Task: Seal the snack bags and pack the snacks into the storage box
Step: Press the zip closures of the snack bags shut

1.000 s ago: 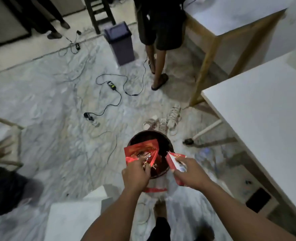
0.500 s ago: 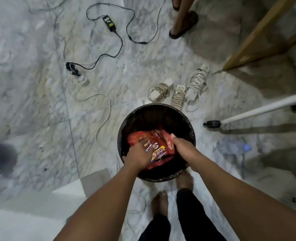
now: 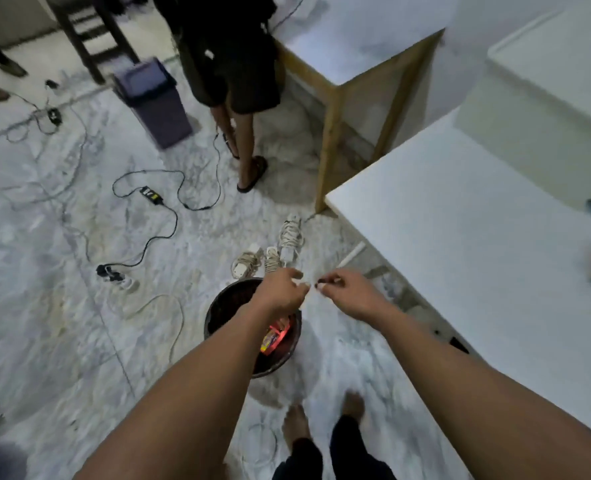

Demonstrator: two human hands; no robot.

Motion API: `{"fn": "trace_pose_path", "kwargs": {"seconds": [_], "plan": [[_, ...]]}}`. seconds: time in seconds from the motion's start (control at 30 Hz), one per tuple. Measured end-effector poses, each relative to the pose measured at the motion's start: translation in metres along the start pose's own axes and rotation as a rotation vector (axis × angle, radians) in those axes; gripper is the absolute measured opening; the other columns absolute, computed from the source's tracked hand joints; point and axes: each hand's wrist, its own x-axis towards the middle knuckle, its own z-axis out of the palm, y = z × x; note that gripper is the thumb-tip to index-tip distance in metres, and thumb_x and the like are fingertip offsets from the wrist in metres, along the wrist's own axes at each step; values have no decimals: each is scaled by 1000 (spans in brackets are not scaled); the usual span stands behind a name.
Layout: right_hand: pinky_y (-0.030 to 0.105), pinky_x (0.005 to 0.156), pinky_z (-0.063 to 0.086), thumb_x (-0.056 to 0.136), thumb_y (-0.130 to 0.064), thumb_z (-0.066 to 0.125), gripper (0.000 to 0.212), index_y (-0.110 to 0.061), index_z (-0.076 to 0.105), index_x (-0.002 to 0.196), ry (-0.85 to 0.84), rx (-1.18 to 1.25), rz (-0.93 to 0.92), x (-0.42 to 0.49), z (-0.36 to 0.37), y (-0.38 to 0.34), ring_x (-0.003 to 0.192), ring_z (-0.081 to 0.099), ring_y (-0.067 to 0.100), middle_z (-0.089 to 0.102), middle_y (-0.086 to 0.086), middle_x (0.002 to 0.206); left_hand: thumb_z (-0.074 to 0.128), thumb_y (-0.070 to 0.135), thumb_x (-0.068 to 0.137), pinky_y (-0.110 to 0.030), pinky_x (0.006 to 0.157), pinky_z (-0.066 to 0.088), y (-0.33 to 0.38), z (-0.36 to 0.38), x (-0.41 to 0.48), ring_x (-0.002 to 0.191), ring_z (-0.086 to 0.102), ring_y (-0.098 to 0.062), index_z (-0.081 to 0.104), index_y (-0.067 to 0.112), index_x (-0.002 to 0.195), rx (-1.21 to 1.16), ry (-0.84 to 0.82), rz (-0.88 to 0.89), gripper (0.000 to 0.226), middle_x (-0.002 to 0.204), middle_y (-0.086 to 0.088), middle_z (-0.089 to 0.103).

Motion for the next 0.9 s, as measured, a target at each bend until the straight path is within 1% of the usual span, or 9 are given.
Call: {"fn": "trace_pose_path", "kwargs": {"seconds": [0.13, 0.2, 0.23, 0.33, 0.4, 0.47, 0.6, 0.7, 0.9], "plan": [[19, 65, 44, 88, -32, 61, 26, -24, 67, 112, 224, 96, 5, -94, -94, 26, 76, 60, 3, 65, -10, 87, 61, 39, 92, -31, 88, 53, 104, 26, -37, 105, 68, -26, 64, 15, 128, 130, -55, 179, 43, 123, -10, 71], [22, 69, 45, 90, -38, 61, 25, -26, 67, 111, 343, 166, 35, -137, -132, 57, 80, 64, 9, 66, -9, 85, 60, 38, 93, -22, 66, 50, 161, 50, -55, 87, 67, -21, 66, 15, 125, 155, -72, 299, 40, 118, -9, 73], [24, 73, 47, 90, -40, 61, 24, -27, 66, 109, 404, 205, 47, -158, -151, 74, 86, 66, 12, 67, -8, 87, 59, 39, 94, -18, 62, 48, 190, 64, -67, 83, 65, -18, 65, 17, 126, 162, -80, 349, 39, 117, -7, 73], [28, 77, 53, 90, -40, 62, 16, -30, 65, 102, 597, 292, 82, -222, -196, 130, 90, 70, 17, 69, -6, 91, 59, 41, 95, -28, 90, 52, 270, 118, -103, 103, 66, -21, 63, 21, 129, 191, -132, 486, 40, 121, -5, 71], [35, 82, 57, 89, -38, 63, 12, -30, 66, 98, 710, 316, 97, -265, -220, 171, 88, 71, 18, 69, -5, 91, 59, 42, 95, -32, 100, 48, 317, 160, -128, 114, 64, -23, 63, 21, 130, 224, -160, 575, 41, 124, -6, 70], [36, 81, 57, 90, -33, 64, 13, -24, 68, 99, 802, 332, 122, -308, -240, 212, 86, 71, 19, 71, -2, 91, 59, 42, 95, -32, 102, 48, 356, 206, -155, 116, 63, -23, 64, 22, 128, 228, -185, 639, 39, 122, -5, 71], [20, 65, 47, 91, -20, 61, 8, -20, 67, 97, 953, 353, 213, -395, -269, 294, 80, 66, 16, 68, -3, 87, 62, 41, 88, -33, 103, 47, 404, 299, -206, 117, 63, -24, 67, 21, 122, 298, -255, 750, 39, 127, -4, 69], [26, 74, 48, 91, -23, 62, 9, -21, 68, 97, 1047, 326, 304, -448, -281, 355, 90, 64, 19, 69, 1, 98, 64, 36, 89, -33, 102, 47, 424, 355, -229, 114, 64, -19, 66, 21, 121, 318, -324, 777, 36, 120, -2, 71], [22, 78, 38, 91, -24, 61, 16, -19, 70, 104, 1099, 367, 438, -497, -291, 433, 88, 57, 15, 65, -4, 96, 66, 38, 90, -32, 96, 52, 441, 405, -238, 107, 65, -17, 64, 25, 124, 356, -321, 751, 37, 116, 0, 70]]}}
